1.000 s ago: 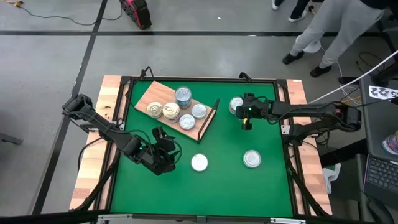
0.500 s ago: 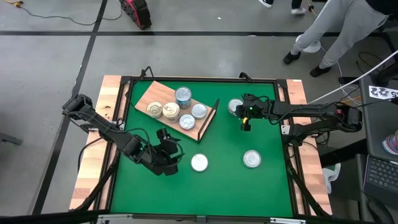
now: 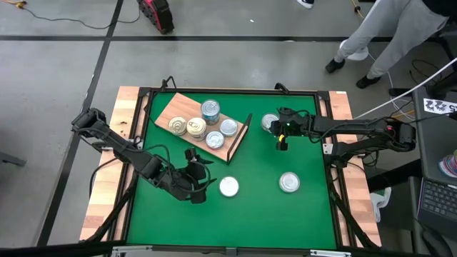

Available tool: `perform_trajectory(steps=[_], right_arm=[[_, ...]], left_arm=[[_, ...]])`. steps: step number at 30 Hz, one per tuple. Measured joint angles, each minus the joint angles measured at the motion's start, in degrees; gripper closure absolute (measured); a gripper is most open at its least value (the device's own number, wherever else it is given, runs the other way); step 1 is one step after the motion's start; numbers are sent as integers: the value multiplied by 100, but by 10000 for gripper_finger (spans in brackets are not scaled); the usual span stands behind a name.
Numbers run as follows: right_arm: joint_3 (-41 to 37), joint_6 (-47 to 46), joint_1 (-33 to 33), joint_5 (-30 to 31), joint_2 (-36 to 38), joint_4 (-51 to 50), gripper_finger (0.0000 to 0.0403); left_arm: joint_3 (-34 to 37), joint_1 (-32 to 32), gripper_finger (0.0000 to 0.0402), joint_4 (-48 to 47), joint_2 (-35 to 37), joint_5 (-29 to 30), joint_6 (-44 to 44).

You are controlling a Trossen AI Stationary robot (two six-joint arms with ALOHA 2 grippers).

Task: Stack canned seafood by type on shelf
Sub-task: Stack the sky blue tuna can on top of the sky blue tuna can

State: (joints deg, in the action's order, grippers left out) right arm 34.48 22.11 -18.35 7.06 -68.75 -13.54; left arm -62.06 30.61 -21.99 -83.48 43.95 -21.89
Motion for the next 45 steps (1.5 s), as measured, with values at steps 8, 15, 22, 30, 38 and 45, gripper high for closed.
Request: perform_trajectory(steps=[8,15,22,30,38,45], right_arm=[[2,17,-7,137,2,2,403],[324,31,-7,139,2,-99,403],[880,68,-4,143,4,-823,403],[1529,74,-4,147,4,-1611,403],[2126,193,-4,146,4,-1717,403],[2566,382,-4,148,4,-1779,403]], left_arm=[[0,-7,121,23,0,1,-2],[0,-72,121,85,0,1,90],[0,-72,121,209,0,1,236],[0,-72,121,209,-2,1,240],[0,-72,121,208,-2,0,243],[0,-72,121,207,-2,0,243]])
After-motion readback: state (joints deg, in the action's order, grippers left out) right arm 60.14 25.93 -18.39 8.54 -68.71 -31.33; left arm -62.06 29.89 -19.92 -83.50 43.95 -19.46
